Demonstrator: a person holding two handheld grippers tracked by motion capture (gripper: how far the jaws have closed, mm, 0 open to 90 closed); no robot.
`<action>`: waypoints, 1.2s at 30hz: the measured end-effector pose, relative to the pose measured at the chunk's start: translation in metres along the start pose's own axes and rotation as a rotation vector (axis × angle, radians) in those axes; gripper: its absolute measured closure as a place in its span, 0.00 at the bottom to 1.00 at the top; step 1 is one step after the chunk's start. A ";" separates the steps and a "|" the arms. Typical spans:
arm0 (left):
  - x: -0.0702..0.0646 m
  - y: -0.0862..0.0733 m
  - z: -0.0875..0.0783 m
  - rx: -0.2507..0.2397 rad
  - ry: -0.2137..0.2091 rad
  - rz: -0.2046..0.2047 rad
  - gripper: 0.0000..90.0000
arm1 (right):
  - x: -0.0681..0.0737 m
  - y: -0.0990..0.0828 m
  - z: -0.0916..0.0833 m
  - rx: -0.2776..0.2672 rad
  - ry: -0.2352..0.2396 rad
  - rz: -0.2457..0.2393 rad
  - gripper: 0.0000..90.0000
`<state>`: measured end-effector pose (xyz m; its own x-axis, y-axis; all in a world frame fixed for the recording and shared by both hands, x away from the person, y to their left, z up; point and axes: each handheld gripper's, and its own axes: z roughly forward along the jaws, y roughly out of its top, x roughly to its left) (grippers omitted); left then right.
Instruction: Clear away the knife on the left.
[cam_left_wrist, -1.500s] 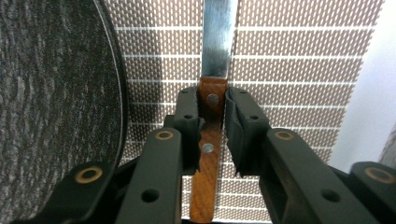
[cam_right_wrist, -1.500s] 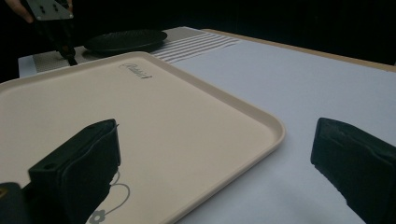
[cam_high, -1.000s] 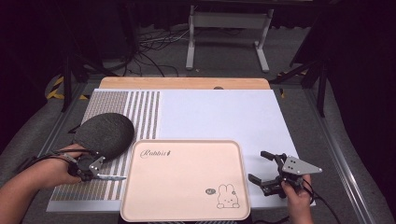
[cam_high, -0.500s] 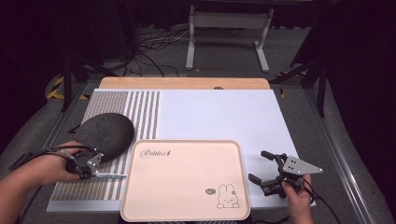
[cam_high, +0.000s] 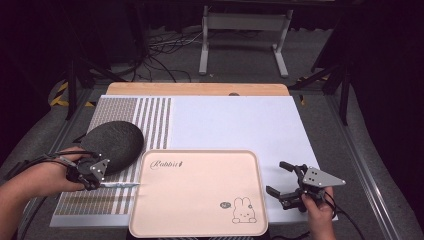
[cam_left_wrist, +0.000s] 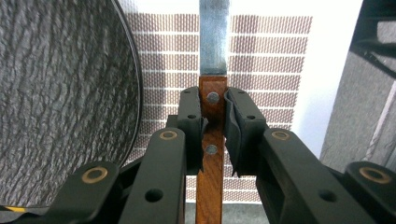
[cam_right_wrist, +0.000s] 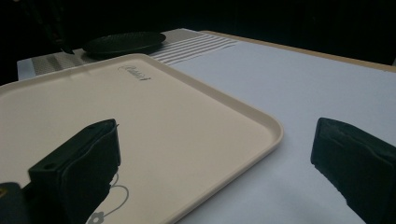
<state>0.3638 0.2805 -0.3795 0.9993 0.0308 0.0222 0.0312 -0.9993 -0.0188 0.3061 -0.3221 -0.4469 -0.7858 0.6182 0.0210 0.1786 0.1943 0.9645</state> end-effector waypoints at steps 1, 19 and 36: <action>0.000 0.001 -0.001 -0.002 -0.004 -0.007 0.86 | 0.000 0.000 0.000 -0.001 0.000 0.001 0.02; 0.008 0.018 -0.017 -0.215 -0.204 -0.306 0.86 | 0.000 0.000 0.000 0.000 0.000 -0.002 0.02; -0.003 0.045 -0.018 -0.211 -0.231 -0.512 0.86 | 0.000 0.000 0.000 0.004 0.001 -0.004 0.02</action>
<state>0.3614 0.2348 -0.3622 0.8378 0.4894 -0.2421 0.5288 -0.8377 0.1364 0.3061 -0.3224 -0.4472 -0.7871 0.6165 0.0176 0.1779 0.1997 0.9636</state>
